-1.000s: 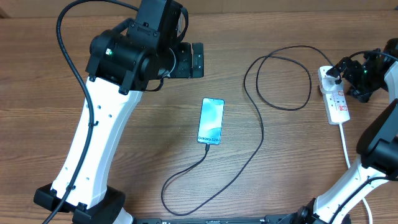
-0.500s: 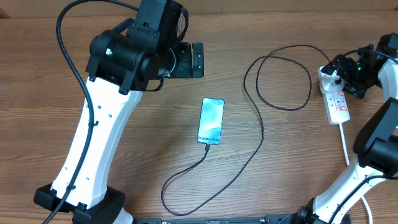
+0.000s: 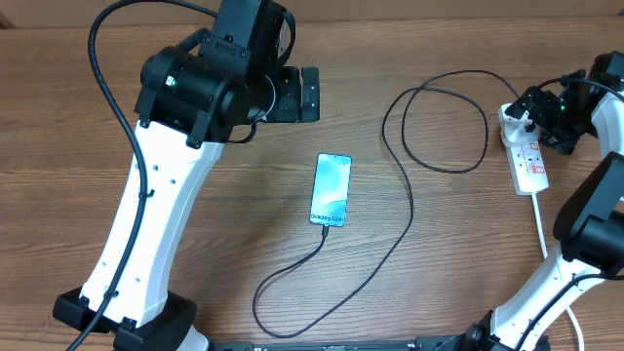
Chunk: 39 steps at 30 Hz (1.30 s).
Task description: Plug charger to phone and switch on socket
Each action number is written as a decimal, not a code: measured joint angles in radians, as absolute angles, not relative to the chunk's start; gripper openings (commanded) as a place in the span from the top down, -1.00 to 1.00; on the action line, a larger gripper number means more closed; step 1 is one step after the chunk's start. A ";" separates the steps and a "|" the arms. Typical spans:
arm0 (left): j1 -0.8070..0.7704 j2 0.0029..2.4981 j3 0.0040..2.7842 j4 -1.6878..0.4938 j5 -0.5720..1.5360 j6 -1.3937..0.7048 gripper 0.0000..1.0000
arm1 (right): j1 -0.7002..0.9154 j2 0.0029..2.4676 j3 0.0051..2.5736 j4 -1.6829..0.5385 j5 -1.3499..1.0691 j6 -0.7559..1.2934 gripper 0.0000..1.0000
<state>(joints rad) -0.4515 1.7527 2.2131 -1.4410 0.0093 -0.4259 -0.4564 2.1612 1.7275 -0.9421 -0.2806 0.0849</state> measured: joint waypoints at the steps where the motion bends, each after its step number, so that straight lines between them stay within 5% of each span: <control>1: -0.451 1.753 2.213 -1.441 0.009 -0.426 -0.99 | -0.456 2.167 1.728 -0.942 -0.279 0.085 -0.99; 39: -0.451 1.753 2.213 -1.441 0.009 -0.426 -0.99 | -0.463 2.197 1.735 -0.988 -0.295 0.060 -0.88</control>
